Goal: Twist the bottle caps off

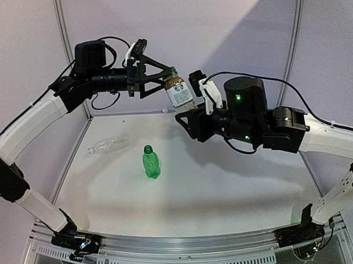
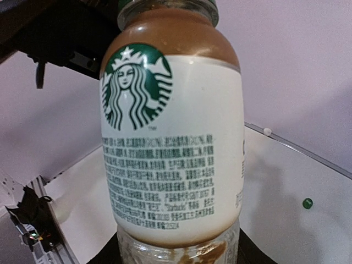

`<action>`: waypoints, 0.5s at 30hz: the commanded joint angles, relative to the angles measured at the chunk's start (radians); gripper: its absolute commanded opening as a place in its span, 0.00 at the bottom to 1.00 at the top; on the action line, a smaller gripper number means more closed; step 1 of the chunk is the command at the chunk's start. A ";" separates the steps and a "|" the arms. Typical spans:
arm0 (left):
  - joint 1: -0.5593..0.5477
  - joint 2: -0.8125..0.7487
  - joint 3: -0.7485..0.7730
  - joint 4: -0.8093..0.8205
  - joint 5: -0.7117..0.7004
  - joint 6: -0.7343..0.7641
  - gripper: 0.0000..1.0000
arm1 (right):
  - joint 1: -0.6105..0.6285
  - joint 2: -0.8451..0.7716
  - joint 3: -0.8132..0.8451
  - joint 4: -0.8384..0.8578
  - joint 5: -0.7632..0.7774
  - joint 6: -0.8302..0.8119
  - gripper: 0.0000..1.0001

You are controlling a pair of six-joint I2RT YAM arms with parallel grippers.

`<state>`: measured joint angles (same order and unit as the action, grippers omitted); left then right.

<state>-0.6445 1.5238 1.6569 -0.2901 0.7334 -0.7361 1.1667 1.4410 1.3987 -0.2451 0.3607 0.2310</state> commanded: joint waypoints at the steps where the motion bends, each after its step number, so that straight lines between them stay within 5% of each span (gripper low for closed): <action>1: 0.031 -0.081 -0.051 0.144 0.103 0.025 0.99 | 0.005 -0.047 -0.044 0.126 -0.134 0.024 0.24; 15: 0.073 -0.166 -0.114 0.294 0.240 0.167 0.93 | 0.004 -0.030 -0.028 0.204 -0.403 0.112 0.24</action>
<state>-0.5819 1.3552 1.5570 -0.0193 0.9314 -0.6407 1.1667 1.4010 1.3533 -0.0807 0.0498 0.3088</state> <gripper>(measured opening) 0.942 0.498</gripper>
